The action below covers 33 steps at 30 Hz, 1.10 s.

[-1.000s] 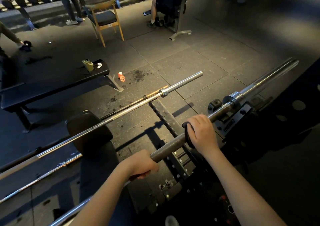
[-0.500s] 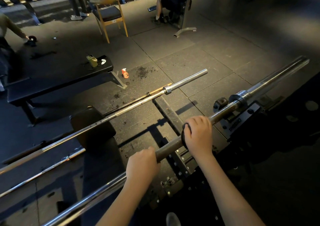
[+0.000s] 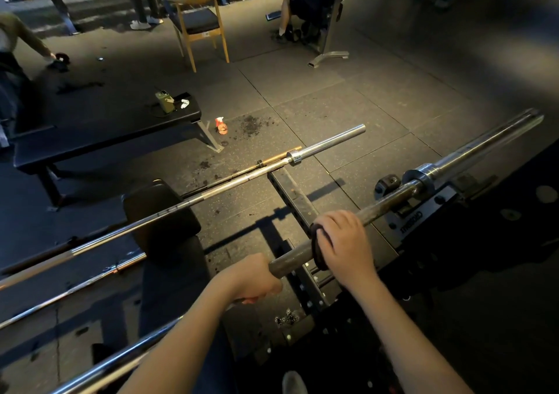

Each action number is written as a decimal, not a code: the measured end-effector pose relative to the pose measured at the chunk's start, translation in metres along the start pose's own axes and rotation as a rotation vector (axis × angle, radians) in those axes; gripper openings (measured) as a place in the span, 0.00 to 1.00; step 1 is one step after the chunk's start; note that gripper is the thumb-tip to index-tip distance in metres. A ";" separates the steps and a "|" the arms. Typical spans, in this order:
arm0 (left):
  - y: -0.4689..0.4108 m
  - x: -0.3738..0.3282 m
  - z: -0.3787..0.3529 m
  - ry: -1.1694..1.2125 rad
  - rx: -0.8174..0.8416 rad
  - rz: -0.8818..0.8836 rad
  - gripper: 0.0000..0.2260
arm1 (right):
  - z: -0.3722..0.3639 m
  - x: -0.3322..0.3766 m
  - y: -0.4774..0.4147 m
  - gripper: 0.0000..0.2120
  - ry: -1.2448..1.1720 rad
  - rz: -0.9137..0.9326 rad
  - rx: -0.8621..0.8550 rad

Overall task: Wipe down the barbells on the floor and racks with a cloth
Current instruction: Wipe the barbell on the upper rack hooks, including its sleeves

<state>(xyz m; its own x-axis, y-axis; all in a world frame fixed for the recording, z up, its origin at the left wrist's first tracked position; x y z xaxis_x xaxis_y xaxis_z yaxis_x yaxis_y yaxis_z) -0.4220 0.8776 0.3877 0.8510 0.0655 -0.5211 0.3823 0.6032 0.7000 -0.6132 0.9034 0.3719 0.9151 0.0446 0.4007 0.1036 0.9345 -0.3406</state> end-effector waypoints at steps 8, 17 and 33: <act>0.006 -0.007 -0.009 -0.252 -0.278 -0.062 0.11 | 0.014 -0.017 -0.019 0.13 0.126 -0.268 -0.097; 0.028 -0.012 -0.039 -0.541 -0.721 -0.145 0.06 | 0.025 -0.027 -0.002 0.11 0.059 -0.045 0.001; 0.015 0.003 -0.013 0.158 0.154 0.073 0.08 | 0.013 0.000 0.016 0.16 -0.061 0.024 0.076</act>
<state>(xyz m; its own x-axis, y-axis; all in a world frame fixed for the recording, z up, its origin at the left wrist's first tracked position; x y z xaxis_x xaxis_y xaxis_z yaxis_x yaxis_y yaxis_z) -0.4188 0.8970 0.3903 0.8161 0.2357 -0.5276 0.3822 0.4648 0.7987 -0.6167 0.9229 0.3780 0.8915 0.0867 0.4446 0.0496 0.9569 -0.2861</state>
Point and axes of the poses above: each hand's wrist, its own y-axis away from the middle knuckle, its own z-axis out of the back of the hand, x = y × z, the point moved 3 cm from there along -y, towards the middle knuckle, and after that the axes turned 5 degrees about -x, right-handed, at the moved point
